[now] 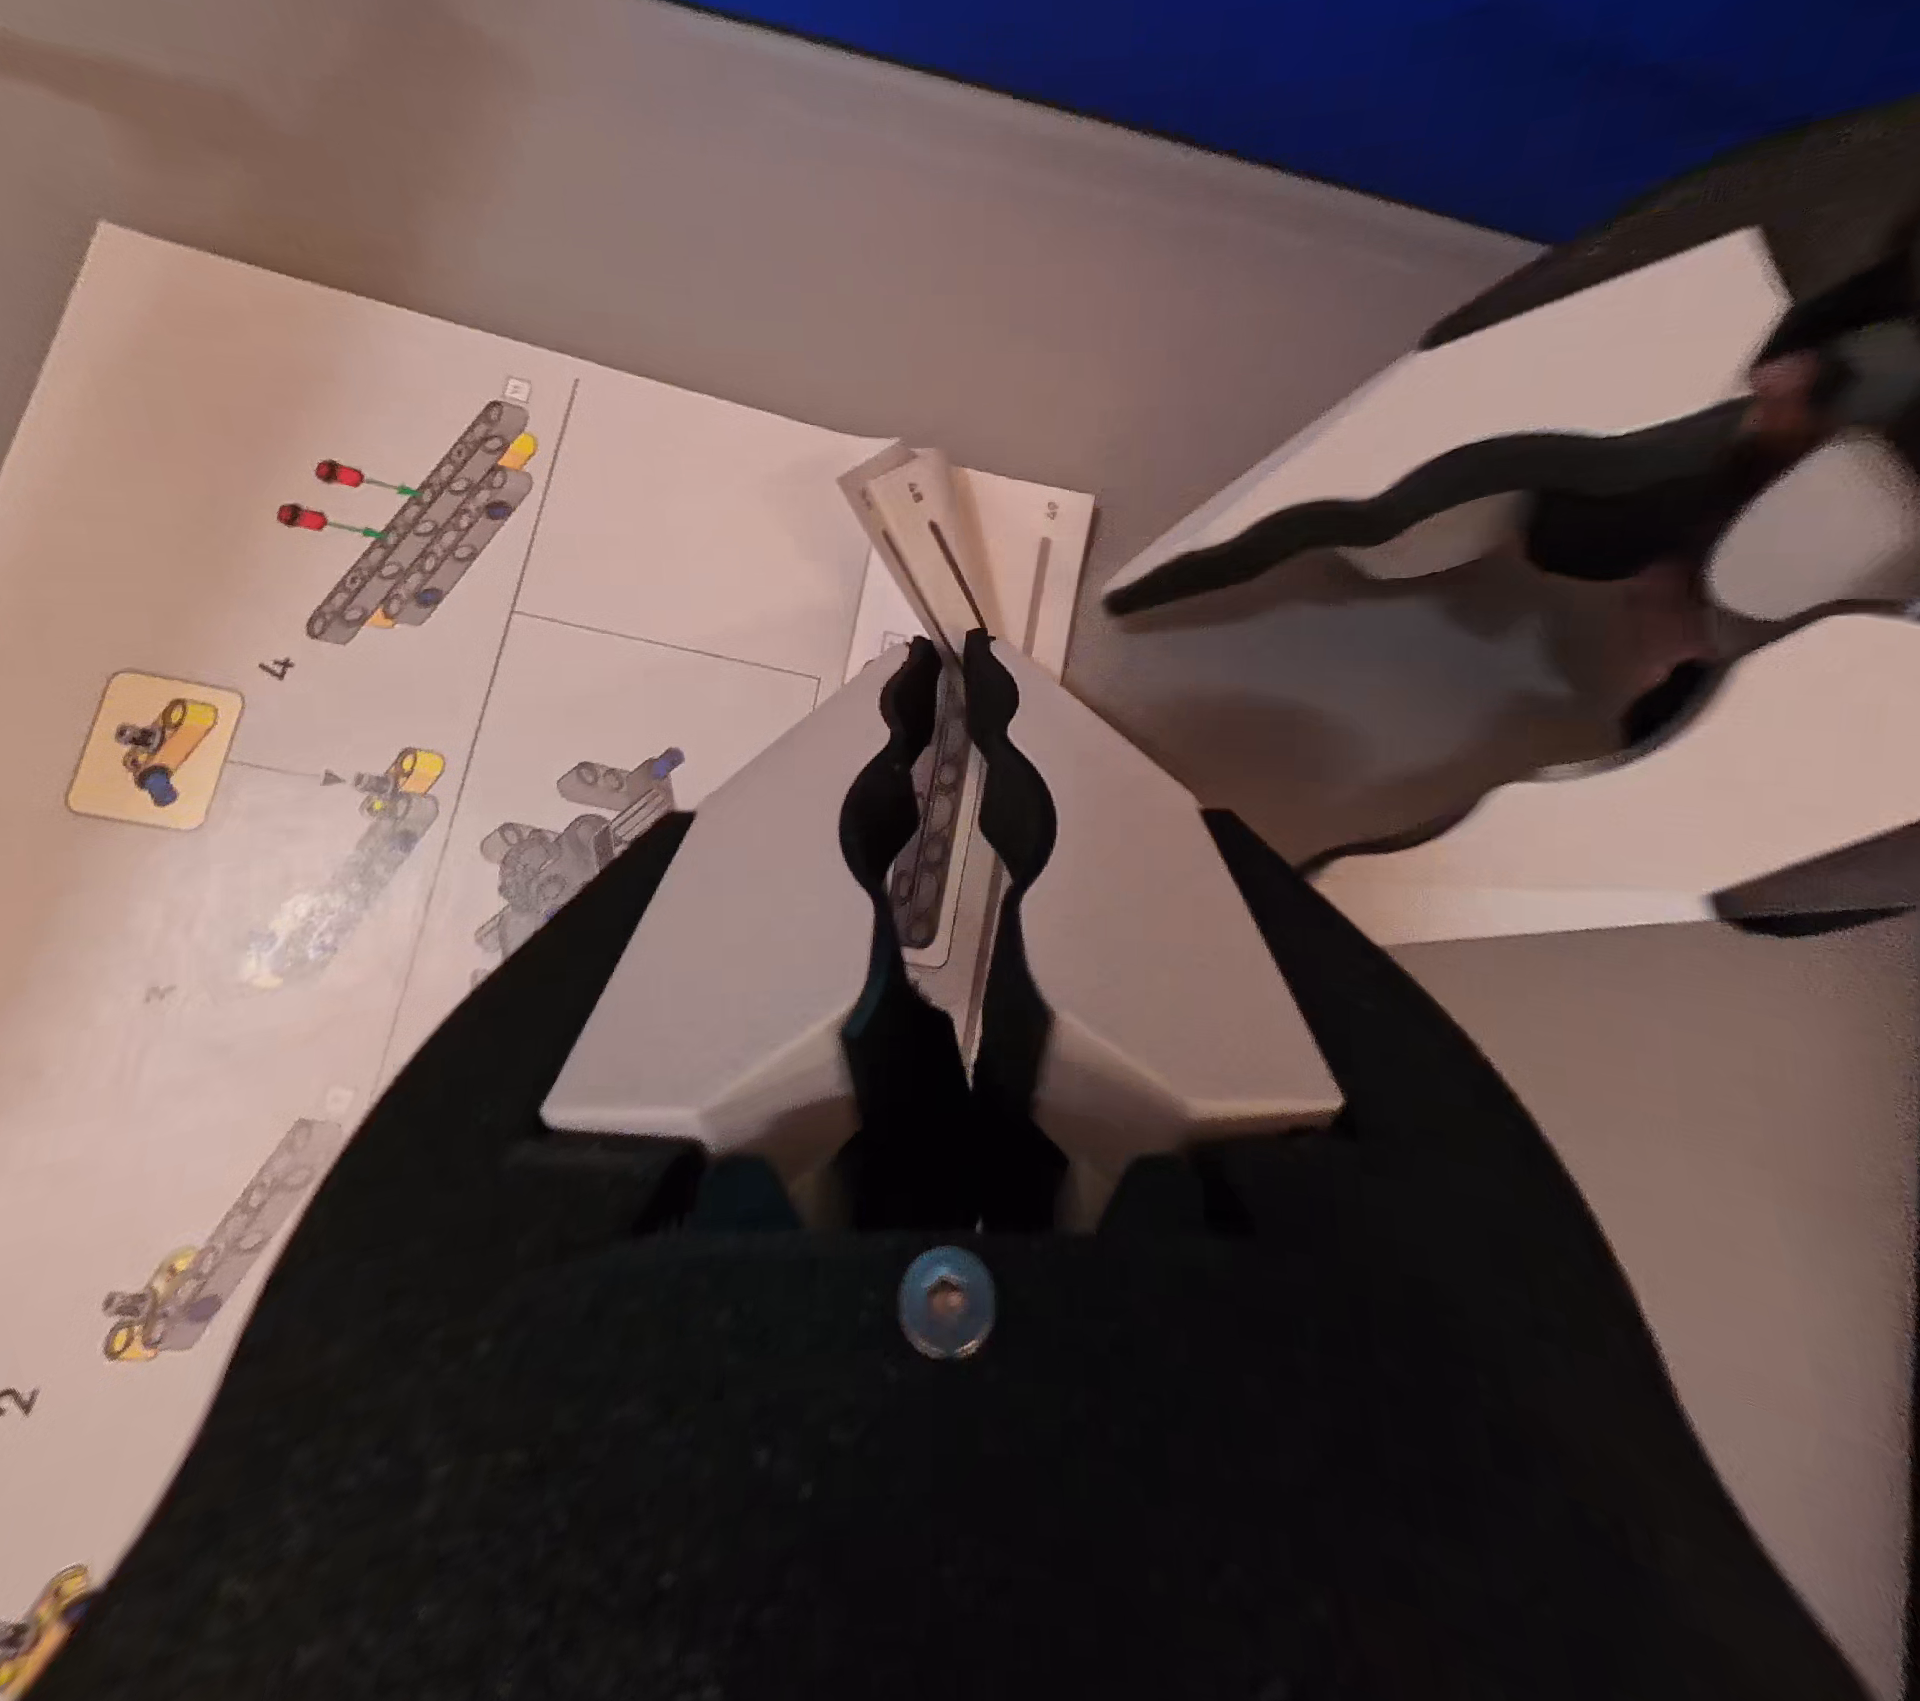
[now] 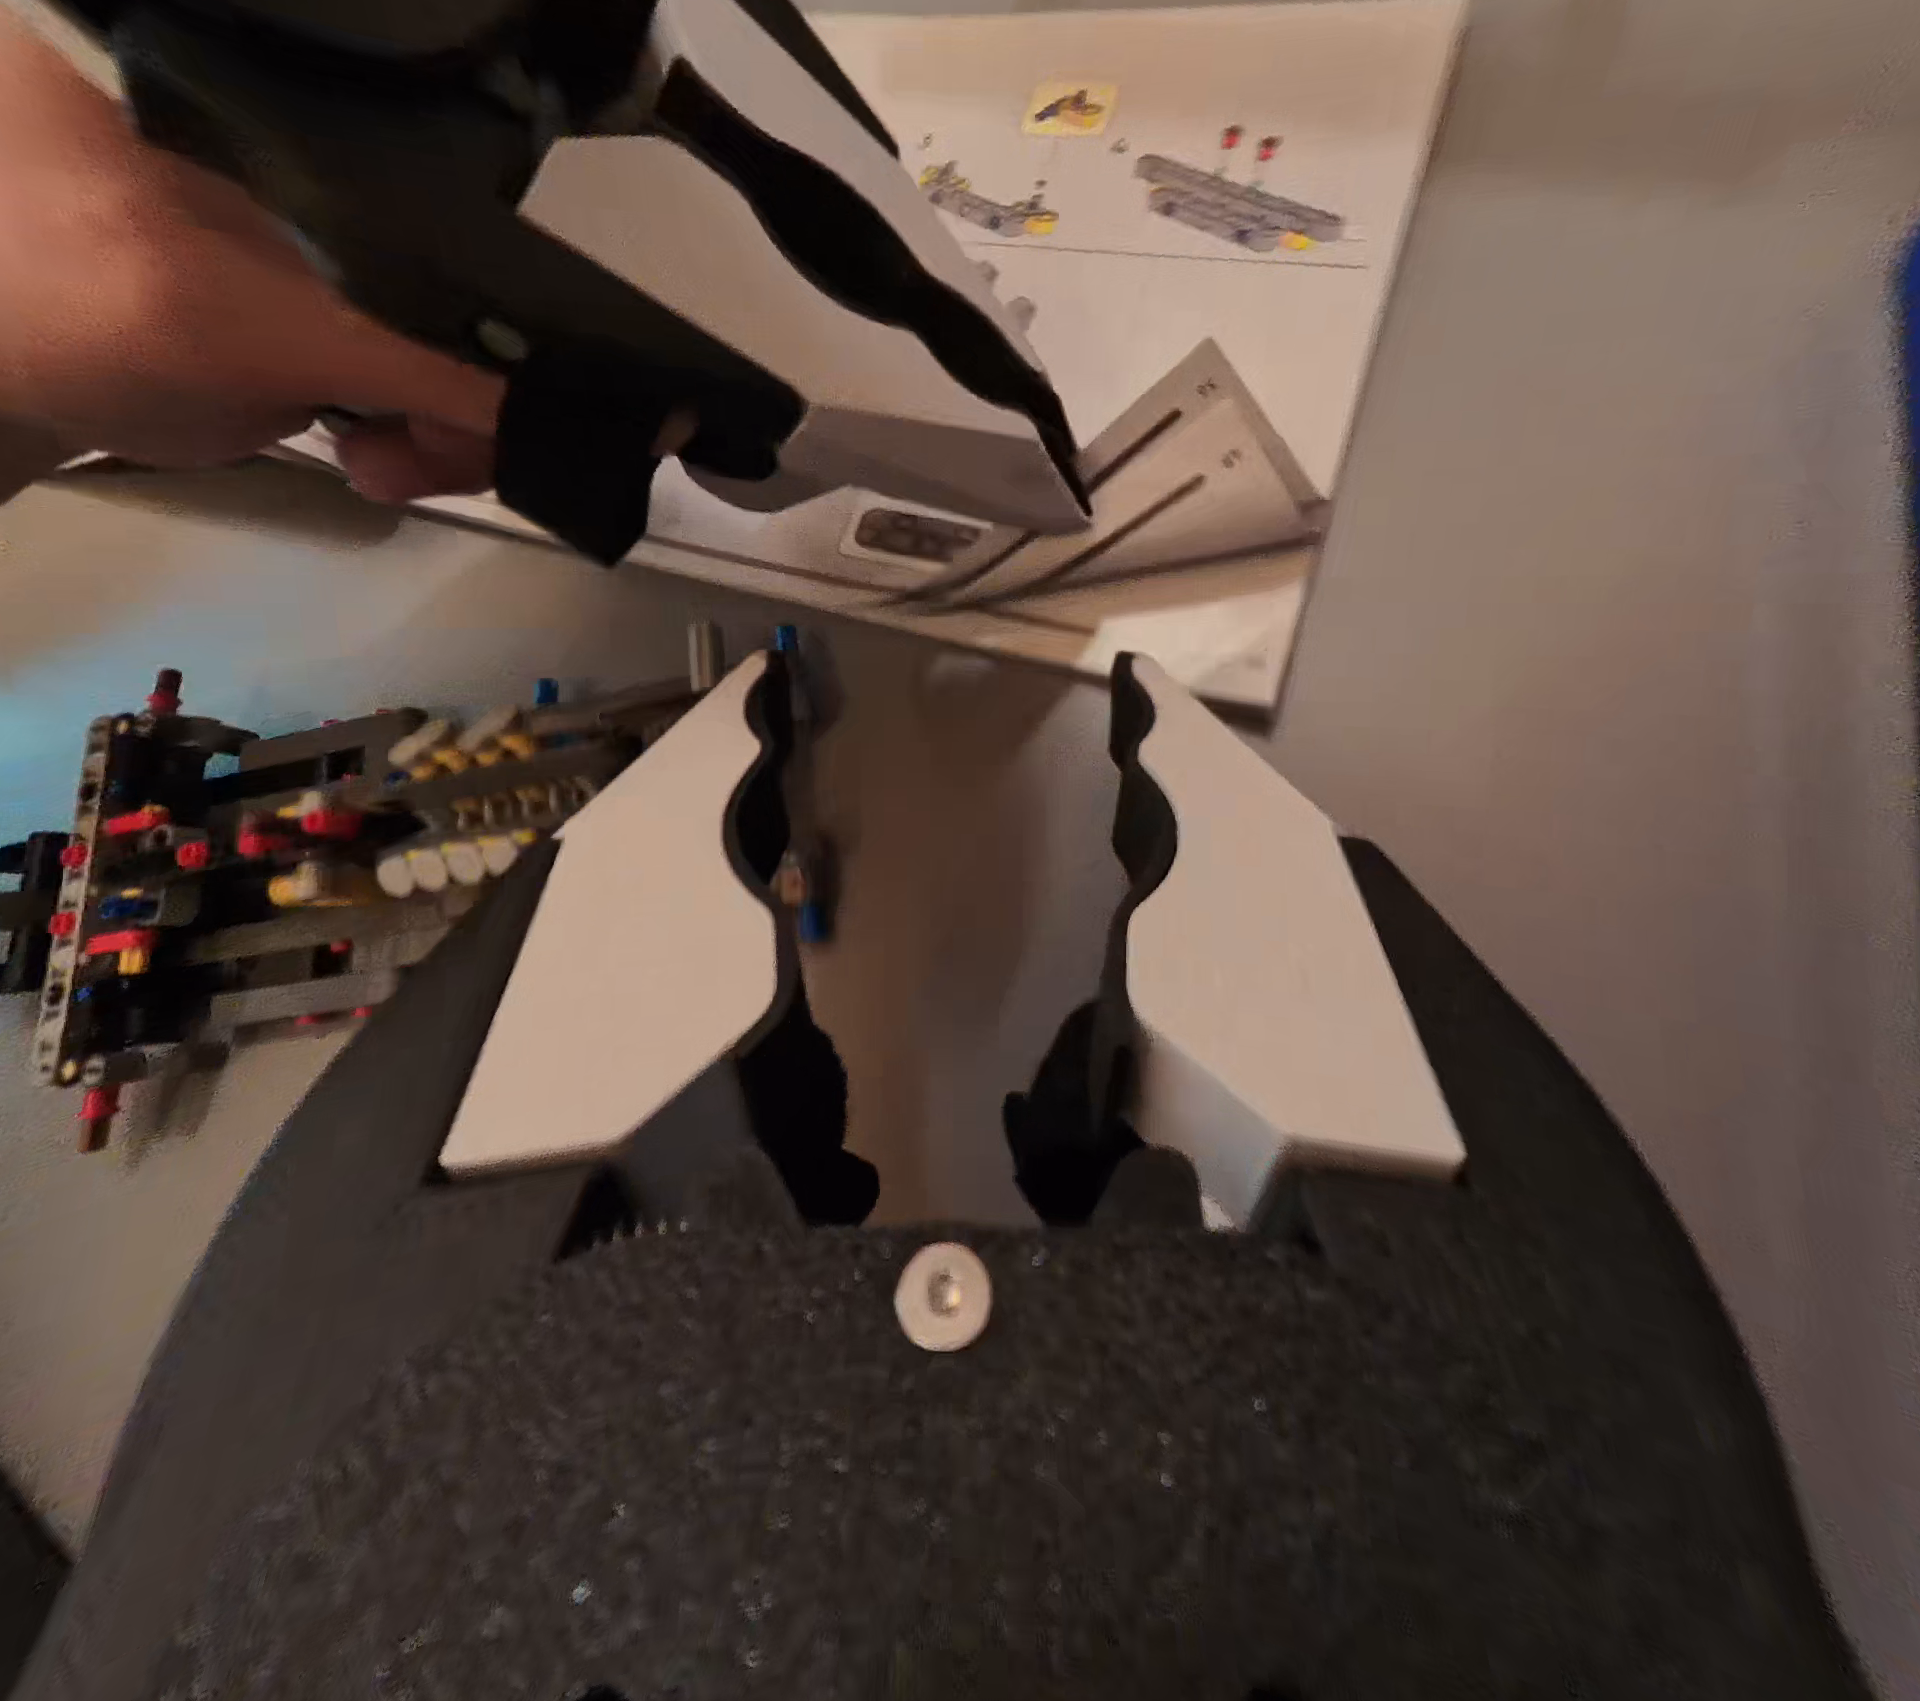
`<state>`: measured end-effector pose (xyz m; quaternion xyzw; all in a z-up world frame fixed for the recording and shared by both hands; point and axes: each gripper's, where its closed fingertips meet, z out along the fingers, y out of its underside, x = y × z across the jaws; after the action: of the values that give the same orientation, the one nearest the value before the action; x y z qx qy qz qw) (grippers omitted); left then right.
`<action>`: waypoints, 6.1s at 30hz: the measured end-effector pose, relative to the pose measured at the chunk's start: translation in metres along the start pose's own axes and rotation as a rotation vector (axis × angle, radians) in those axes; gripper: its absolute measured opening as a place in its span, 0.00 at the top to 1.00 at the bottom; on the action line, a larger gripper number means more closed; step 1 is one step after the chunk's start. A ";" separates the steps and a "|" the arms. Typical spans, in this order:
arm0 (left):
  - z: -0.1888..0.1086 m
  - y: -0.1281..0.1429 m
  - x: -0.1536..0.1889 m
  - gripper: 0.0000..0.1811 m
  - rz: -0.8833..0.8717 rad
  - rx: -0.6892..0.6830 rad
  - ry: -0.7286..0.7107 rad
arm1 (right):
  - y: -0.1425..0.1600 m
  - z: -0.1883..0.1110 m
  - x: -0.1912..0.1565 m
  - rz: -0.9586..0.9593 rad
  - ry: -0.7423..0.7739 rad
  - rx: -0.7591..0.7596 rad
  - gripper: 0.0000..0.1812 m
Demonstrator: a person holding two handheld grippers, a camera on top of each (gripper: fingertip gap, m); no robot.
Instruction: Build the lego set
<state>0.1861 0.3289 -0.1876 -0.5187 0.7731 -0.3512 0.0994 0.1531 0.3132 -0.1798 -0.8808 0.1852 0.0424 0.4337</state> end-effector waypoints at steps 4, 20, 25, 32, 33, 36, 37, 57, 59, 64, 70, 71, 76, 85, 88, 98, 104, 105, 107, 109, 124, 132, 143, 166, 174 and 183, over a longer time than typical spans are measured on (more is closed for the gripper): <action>-0.007 0.002 -0.007 0.99 -0.074 0.044 0.039 | -0.004 0.027 0.016 -0.022 0.085 -0.086 0.65; -0.127 -0.018 -0.006 0.66 -0.544 0.466 0.479 | -0.057 0.024 -0.046 -0.560 0.259 0.079 0.96; -0.139 0.007 0.007 0.69 -0.471 0.388 0.427 | -0.061 0.028 -0.055 -0.712 0.405 0.095 1.00; -0.140 0.029 0.022 0.74 -0.381 0.361 0.366 | -0.064 0.025 -0.057 -0.730 0.423 0.111 0.99; -0.141 0.028 0.023 0.74 -0.372 0.374 0.365 | -0.063 0.026 -0.057 -0.729 0.420 0.111 0.99; -0.142 0.023 0.026 0.75 -0.352 0.403 0.359 | -0.063 0.026 -0.058 -0.744 0.426 0.114 1.00; -0.142 0.022 0.024 0.76 -0.345 0.414 0.338 | -0.063 0.026 -0.058 -0.744 0.424 0.115 0.99; -0.132 0.010 0.013 1.00 -0.273 0.498 0.219 | -0.055 0.031 -0.064 -0.658 0.291 0.110 0.92; -0.131 0.008 0.015 1.00 -0.278 0.502 0.236 | -0.055 0.030 -0.063 -0.627 0.274 0.120 0.94; -0.138 0.008 0.020 0.99 -0.237 0.526 0.252 | -0.056 0.029 -0.059 -0.584 0.247 0.134 0.95; -0.142 0.012 0.027 0.89 -0.203 0.510 0.250 | -0.057 0.031 -0.059 -0.576 0.233 0.132 0.95; -0.140 0.013 0.026 0.89 -0.196 0.502 0.235 | -0.057 0.031 -0.059 -0.577 0.233 0.131 0.95; -0.136 0.010 0.023 0.90 -0.174 0.486 0.173 | -0.056 0.031 -0.060 -0.594 0.243 0.130 0.96; -0.137 0.008 0.013 1.00 -0.181 0.539 0.143 | -0.056 0.030 -0.063 -0.598 0.234 0.132 0.94; -0.142 0.009 0.002 1.00 -0.243 0.569 0.137 | -0.053 0.028 -0.065 -0.550 0.175 0.116 0.82; -0.205 0.087 -0.045 1.00 -0.429 0.600 -0.018 | -0.058 -0.035 -0.048 -0.355 0.075 0.199 0.68; -0.275 0.198 -0.048 1.00 -0.594 0.592 -0.221 | -0.056 -0.011 -0.068 -0.412 -0.018 0.075 0.78; -0.284 0.216 -0.048 1.00 -0.619 0.585 -0.256 | -0.054 0.001 -0.078 -0.427 -0.058 0.028 0.79; -0.298 0.249 -0.049 1.00 -0.655 0.562 -0.336 | -0.044 0.027 -0.099 -0.470 -0.146 -0.098 0.81; -0.310 0.275 -0.048 1.00 -0.689 0.547 -0.397 | -0.041 0.051 -0.116 -0.509 -0.201 -0.180 0.82; -0.311 0.345 -0.050 1.00 -0.782 0.367 -0.555 | -0.023 0.129 -0.189 -0.796 -0.304 -0.293 1.00; -0.318 0.305 -0.039 0.93 -0.615 0.351 -0.619 | -0.021 0.131 -0.188 -0.876 -0.243 -0.348 1.00; -0.264 0.280 0.009 0.90 -0.293 0.292 -0.388 | -0.109 0.173 -0.161 -0.741 -0.287 -0.163 1.00; -0.278 0.313 -0.105 1.00 -0.447 -0.028 -0.745 | -0.096 0.175 -0.190 -0.751 -0.416 -0.111 1.00; -0.290 0.324 -0.112 1.00 -0.447 -0.027 -0.797 | -0.019 0.135 -0.204 -0.963 -0.583 -0.289 1.00; -0.284 0.318 -0.111 1.00 -0.453 0.013 -0.766 | -0.012 0.127 -0.191 -0.936 -0.533 -0.412 1.00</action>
<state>-0.1441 0.6192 -0.2085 -0.7670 0.5452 -0.1514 0.3026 -0.0089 0.4745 -0.2044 -0.8940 -0.3523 0.1017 0.2576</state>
